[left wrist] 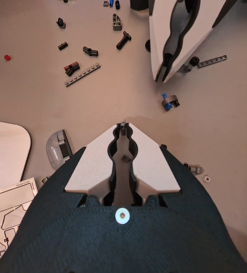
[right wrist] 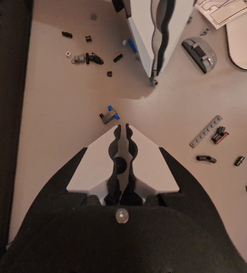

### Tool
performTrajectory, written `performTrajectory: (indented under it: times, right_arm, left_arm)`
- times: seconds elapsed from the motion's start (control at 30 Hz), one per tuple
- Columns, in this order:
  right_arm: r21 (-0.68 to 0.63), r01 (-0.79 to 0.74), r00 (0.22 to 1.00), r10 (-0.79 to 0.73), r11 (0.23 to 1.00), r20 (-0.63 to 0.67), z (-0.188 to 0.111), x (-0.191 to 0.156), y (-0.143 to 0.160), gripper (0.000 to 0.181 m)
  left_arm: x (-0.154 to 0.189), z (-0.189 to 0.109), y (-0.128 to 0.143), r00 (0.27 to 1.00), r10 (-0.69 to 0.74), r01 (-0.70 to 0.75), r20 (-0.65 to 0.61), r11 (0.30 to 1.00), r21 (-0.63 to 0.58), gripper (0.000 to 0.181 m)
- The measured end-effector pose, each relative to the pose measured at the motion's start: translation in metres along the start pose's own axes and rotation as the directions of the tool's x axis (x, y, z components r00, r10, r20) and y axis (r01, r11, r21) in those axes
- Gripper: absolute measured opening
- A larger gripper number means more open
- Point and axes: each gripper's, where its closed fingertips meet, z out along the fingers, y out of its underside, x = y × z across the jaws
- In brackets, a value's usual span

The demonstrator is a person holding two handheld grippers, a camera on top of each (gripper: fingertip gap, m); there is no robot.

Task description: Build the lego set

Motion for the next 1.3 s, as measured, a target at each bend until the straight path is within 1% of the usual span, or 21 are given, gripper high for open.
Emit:
performTrajectory:
  times: [0.1,0.2,0.27,0.33,0.43,0.57,0.6,0.7,0.77,0.87,0.93,1.0,1.13,1.3]
  right_arm:
    - [0.04,-0.037,0.996,0.04,0.999,-0.079,-0.014,0.018,-0.002,0.007]
    - [0.146,-0.111,0.967,0.14,0.983,-0.211,-0.041,0.051,-0.006,0.01]
    - [0.258,-0.161,0.928,0.235,0.953,-0.289,-0.066,0.073,-0.008,0.011]
    - [0.345,-0.207,0.875,0.331,0.915,-0.354,-0.09,0.094,-0.004,0.013]
    - [0.397,-0.248,0.81,0.414,0.884,-0.415,-0.112,0.113,0.01,0.018]
    - [0.431,-0.303,0.74,0.495,0.85,-0.455,-0.129,0.126,0.025,0.019]
    - [0.42,-0.32,0.727,0.504,0.849,-0.465,-0.131,0.128,0.03,0.019]
    - [0.337,-0.403,0.723,0.521,0.851,-0.453,-0.125,0.125,0.048,0.02]
    - [0.307,-0.427,0.711,0.525,0.851,-0.467,-0.124,0.126,0.056,0.021]
    - [0.182,-0.498,0.714,0.52,0.848,-0.468,-0.109,0.121,0.076,0.023]
    - [0.132,-0.496,0.74,0.497,0.858,-0.453,-0.1,0.115,0.078,0.023]
    - [0.126,-0.492,0.749,0.493,0.861,-0.443,-0.096,0.113,0.075,0.024]
    - [0.13,-0.48,0.755,0.484,0.868,-0.443,-0.097,0.113,0.073,0.023]
    - [0.107,-0.483,0.762,0.477,0.869,-0.438,-0.092,0.111,0.075,0.024]
  left_arm:
    - [0.0,0.001,0.001,1.0,0.001,-0.001,0.002,1.0,-0.004,0.006]
    - [-0.001,0.001,0.001,1.0,-0.001,0.001,0.005,1.0,-0.002,0.006]
    - [-0.001,0.001,0.001,1.0,-0.004,0.004,0.006,1.0,-0.002,0.006]
    - [-0.002,0.002,0.001,1.0,-0.006,0.006,0.01,1.0,-0.003,0.006]
    - [-0.003,0.001,0.001,1.0,-0.008,0.008,0.014,1.0,-0.002,0.006]
    - [-0.005,0.001,0.001,1.0,-0.011,0.011,0.021,1.0,-0.001,0.006]
    - [-0.005,0.001,0.001,1.0,-0.012,0.012,0.021,1.0,0.0,0.006]
    - [-0.005,0.001,0.001,1.0,-0.013,0.013,0.022,1.0,0.0,0.006]
    - [-0.005,0.002,0.001,1.0,-0.012,0.012,0.021,1.0,-0.003,0.006]
    - [-0.004,0.003,0.002,1.0,-0.011,0.011,0.019,1.0,-0.006,0.006]
    - [-0.005,0.002,0.002,1.0,-0.01,0.01,0.024,1.0,-0.007,0.006]
    - [-0.008,-0.003,0.002,0.999,-0.012,0.012,0.037,1.0,-0.001,0.006]
    - [-0.027,-0.029,0.0,0.993,-0.058,0.052,0.103,0.997,0.053,0.006]
    - [-0.063,-0.081,0.01,0.956,-0.158,0.126,0.247,0.982,0.141,0.005]
